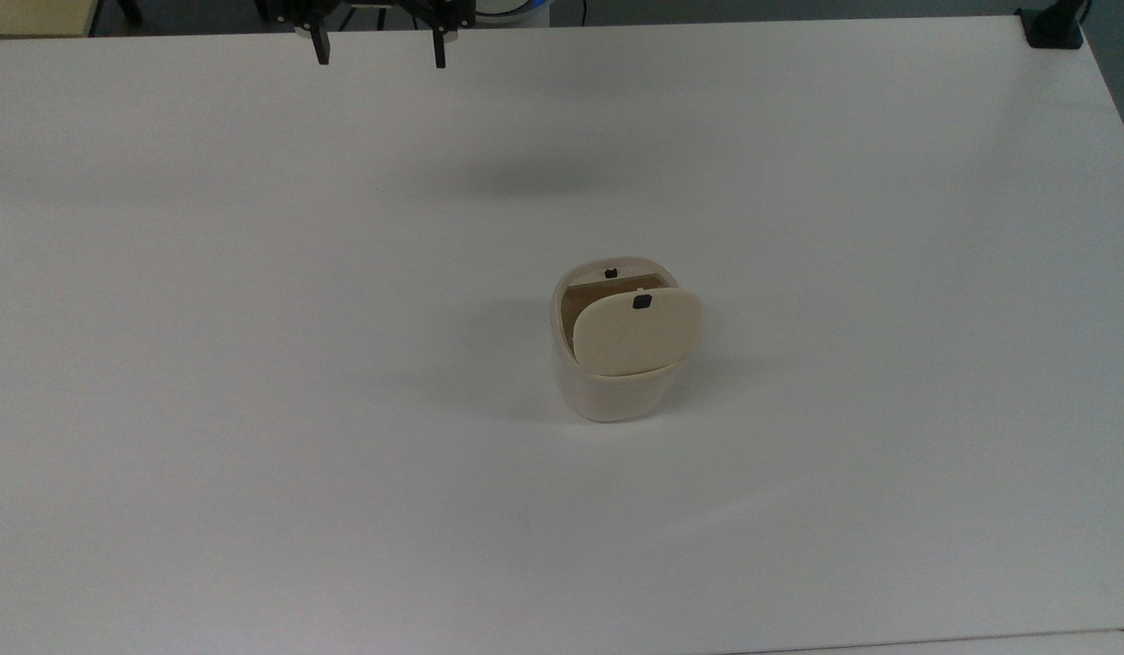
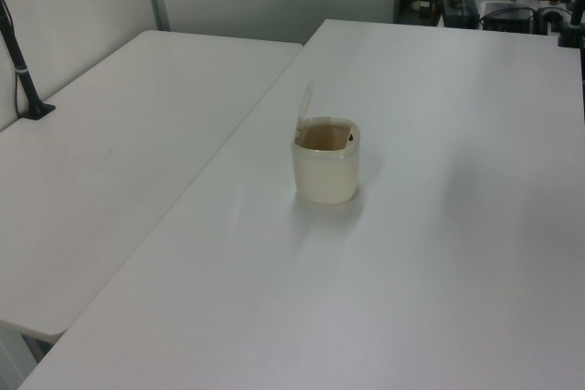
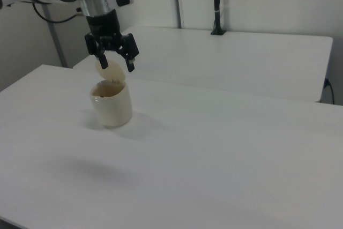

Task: Open the trash bin
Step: 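Lift the gripper upward, flipping the bin lid open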

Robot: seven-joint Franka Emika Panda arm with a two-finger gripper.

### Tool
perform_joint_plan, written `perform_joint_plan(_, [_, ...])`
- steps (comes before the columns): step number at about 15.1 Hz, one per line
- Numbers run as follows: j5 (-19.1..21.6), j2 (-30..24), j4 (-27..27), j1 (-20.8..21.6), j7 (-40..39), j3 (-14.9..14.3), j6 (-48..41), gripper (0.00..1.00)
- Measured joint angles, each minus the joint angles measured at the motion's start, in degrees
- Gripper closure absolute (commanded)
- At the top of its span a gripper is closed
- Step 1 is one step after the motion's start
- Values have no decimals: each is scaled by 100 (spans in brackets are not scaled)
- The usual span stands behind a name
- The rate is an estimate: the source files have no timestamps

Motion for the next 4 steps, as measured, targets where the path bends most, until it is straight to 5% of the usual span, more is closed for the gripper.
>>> perform_joint_plan(4, [-10,-2,-3,-8,0,0,-133,0])
